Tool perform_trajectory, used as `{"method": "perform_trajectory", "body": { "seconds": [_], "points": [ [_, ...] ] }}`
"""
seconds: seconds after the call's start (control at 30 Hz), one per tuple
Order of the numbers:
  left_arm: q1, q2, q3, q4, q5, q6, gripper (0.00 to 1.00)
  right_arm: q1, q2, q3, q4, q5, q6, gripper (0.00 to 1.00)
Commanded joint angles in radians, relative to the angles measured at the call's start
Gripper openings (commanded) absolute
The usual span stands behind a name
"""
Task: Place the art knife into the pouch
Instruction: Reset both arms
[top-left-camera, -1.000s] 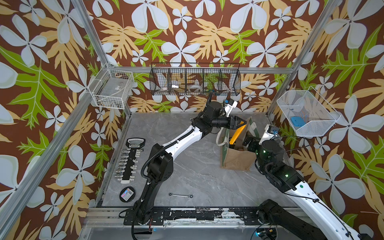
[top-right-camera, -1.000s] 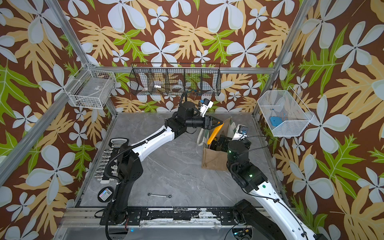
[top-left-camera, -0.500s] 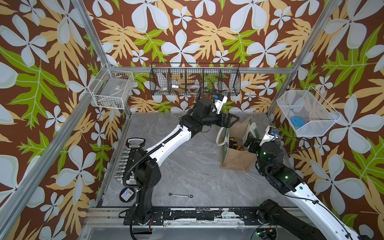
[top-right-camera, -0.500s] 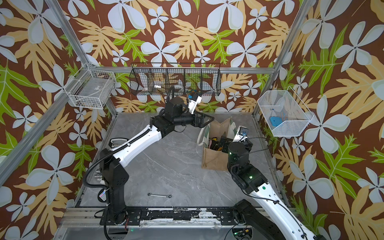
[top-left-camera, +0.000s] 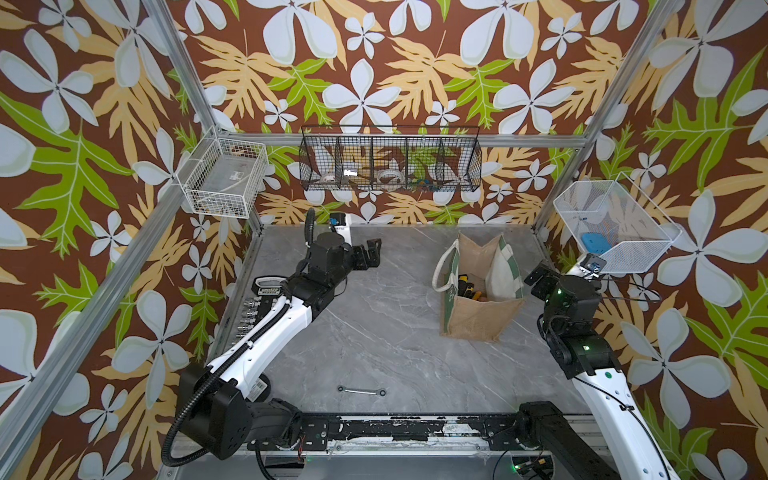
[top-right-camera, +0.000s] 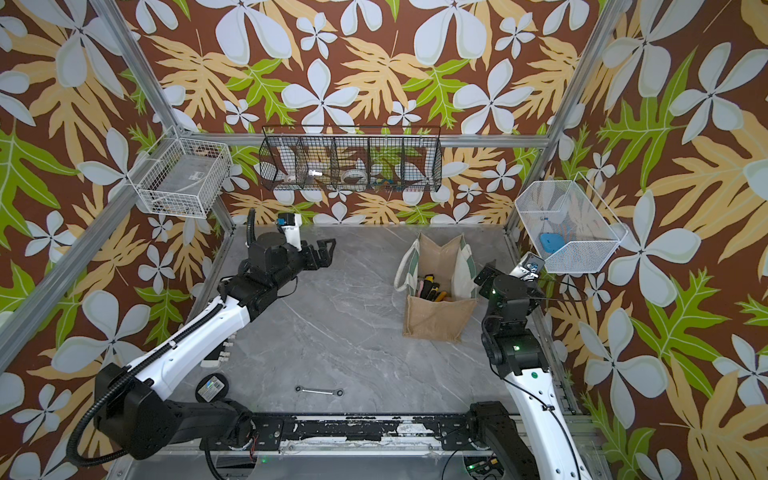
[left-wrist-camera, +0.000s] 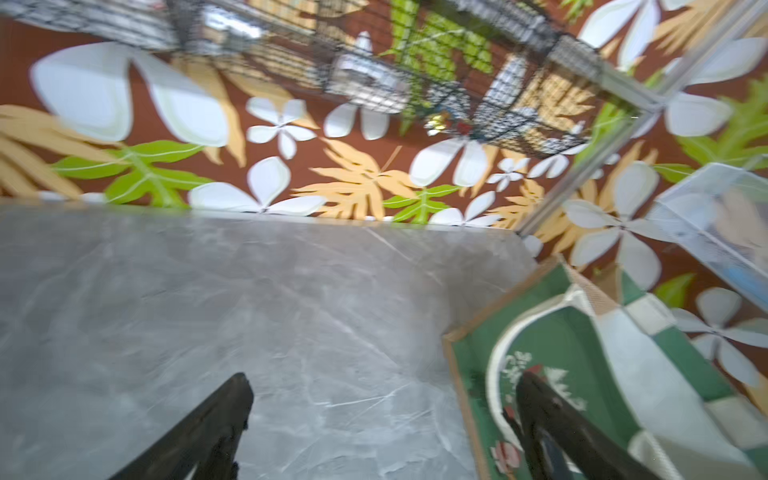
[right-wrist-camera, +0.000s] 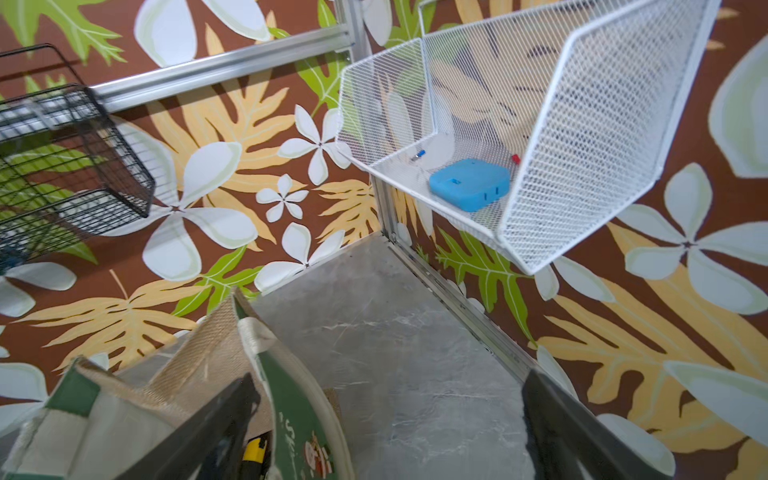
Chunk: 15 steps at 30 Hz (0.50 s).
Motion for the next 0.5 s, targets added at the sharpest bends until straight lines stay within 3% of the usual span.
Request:
{"method": "perform_trajectory", "body": {
  "seconds": [0.0,0.3,0.47],
  "points": [
    [0.046,-0.033,-0.078,0.036,-0.041,-0.031,1.0,-0.089,0.037,-0.028,-0.018,-0.173,0.072,1.0],
    [0.148,-0.075,-0.259,0.069,-0.113,-0.032,1.0,-0.126,0.209,-0.138,0.124,-0.295,0.052,1.0],
    [0.22,-0.135,-0.395,0.179,-0.183,-0.018,1.0,-0.124,0.341,-0.174,0.21,-0.351,0.032,0.99]
  ]
}}
